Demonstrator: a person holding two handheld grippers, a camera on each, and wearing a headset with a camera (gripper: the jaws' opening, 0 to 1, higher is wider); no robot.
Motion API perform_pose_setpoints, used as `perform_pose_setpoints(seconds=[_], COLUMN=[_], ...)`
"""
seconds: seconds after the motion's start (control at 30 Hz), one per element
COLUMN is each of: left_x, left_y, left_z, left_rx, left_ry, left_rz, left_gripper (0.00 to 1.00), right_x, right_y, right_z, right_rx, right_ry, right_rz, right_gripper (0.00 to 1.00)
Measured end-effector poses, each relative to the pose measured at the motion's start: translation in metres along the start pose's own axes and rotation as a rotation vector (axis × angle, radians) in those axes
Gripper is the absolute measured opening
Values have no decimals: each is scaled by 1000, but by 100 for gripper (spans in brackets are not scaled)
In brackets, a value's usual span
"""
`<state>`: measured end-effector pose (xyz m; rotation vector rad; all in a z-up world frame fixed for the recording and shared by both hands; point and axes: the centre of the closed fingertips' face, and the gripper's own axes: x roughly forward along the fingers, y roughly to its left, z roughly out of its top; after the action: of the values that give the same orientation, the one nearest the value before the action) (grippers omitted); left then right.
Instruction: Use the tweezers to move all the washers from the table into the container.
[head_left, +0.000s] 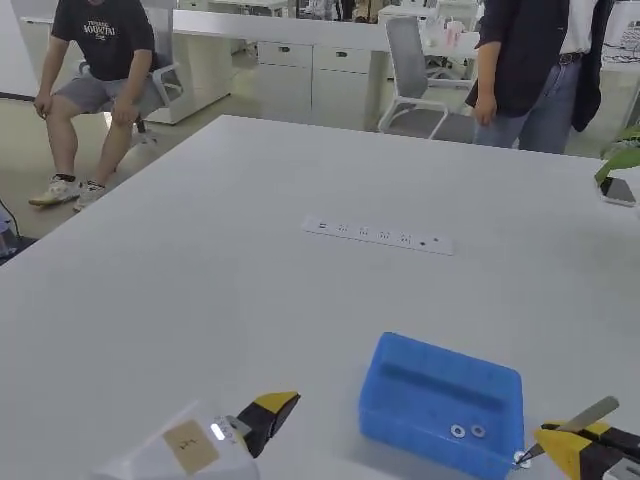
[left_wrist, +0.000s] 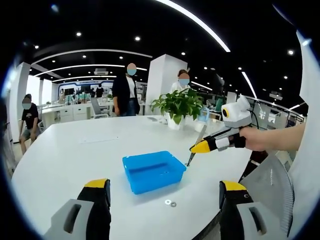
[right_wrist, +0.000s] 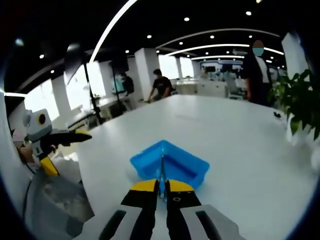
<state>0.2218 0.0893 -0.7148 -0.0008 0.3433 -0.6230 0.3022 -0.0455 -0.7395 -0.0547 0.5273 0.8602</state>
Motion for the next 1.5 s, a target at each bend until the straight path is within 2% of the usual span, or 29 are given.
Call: perform_pose_setpoints(seconds=[0.27, 0.57, 0.87, 1.1, 1.5], left_x=[-1, -1, -2, -3, -4], left_y=[2, 4, 6, 7, 8], left_z=[-1, -1, -1, -2, -3], left_rx=[-7, -11, -13, -12, -16], left_ry=[0, -1, -4, -2, -1], left_rz=[6, 11, 17, 19, 25], left_gripper=[92, 92, 91, 91, 91], right_x=[9, 26, 41, 57, 79], right_y=[9, 10, 10, 6, 2], right_z=[20, 44, 56, 53, 34], right_rx=[-31, -70, -107, -104, -109], right_ry=[-21, -39, -32, -10, 69], right_rz=[19, 46, 71, 89, 121], right_gripper=[3, 3, 3, 3, 3])
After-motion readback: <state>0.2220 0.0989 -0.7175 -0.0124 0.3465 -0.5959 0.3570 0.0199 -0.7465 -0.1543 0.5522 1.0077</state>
